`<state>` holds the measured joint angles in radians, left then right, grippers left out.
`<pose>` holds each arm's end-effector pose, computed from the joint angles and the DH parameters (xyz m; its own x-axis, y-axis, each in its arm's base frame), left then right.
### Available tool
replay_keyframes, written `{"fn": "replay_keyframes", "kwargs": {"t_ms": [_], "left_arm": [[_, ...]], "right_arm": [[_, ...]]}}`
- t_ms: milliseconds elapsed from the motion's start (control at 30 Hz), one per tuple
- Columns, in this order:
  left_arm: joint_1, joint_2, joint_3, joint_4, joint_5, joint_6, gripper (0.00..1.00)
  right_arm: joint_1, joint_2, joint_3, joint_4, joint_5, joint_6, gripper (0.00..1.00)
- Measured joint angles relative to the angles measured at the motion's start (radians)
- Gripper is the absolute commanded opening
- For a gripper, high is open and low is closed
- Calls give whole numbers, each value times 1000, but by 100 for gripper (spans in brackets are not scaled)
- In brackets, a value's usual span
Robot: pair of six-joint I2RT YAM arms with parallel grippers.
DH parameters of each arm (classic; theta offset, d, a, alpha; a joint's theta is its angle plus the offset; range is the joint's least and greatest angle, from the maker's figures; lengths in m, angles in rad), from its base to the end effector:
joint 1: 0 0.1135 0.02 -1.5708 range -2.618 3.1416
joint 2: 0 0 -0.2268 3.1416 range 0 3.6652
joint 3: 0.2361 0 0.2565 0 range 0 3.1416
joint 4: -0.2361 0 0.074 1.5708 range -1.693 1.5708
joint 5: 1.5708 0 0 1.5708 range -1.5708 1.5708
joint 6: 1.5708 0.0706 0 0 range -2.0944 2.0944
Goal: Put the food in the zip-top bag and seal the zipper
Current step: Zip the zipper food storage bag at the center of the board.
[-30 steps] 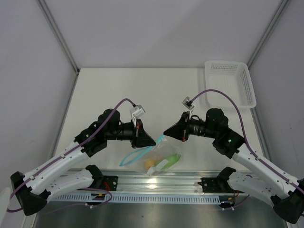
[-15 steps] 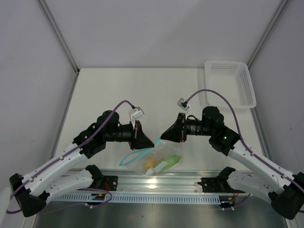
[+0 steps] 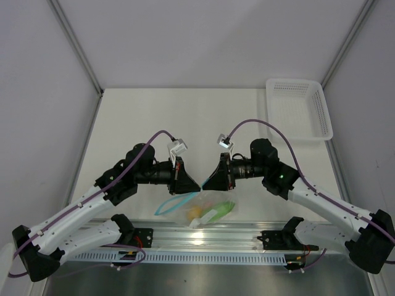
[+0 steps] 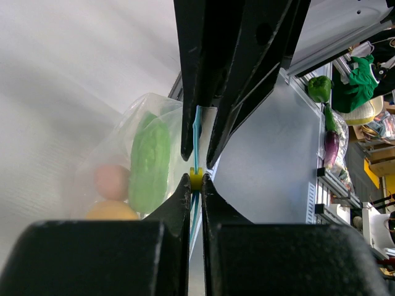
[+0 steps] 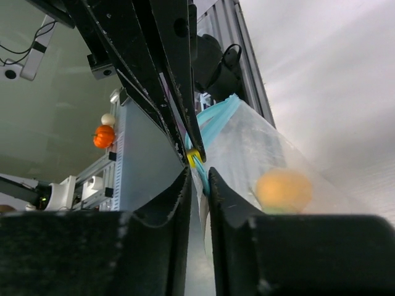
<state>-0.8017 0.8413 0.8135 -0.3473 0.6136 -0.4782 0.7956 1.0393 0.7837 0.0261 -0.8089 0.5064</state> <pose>0.1393 -0.2024 0.2874 -0.6680 0.1492 -0.7290 0.7351 0.2842 -0.6155 0.1602 0.2365 0.2761 -0.6176 -0.1519 -0.7717 -0.7852 0.0612 0.6163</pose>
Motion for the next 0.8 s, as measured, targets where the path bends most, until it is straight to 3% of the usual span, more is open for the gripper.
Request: {"fn": "replay_keyframes", "kwargs": {"t_ms": [233,433,800], "left_arm": [[0,0,0,-5,0,0,0],[1,0,0,-5,-1,0,1],[7,0,0,15,-35,0,1]], "right_arm": [[9,29,6,3,-20,-3,0],[10,28,16,-20,1,-12,0],[-3,-47,30,-106,174,-33,0]]}}
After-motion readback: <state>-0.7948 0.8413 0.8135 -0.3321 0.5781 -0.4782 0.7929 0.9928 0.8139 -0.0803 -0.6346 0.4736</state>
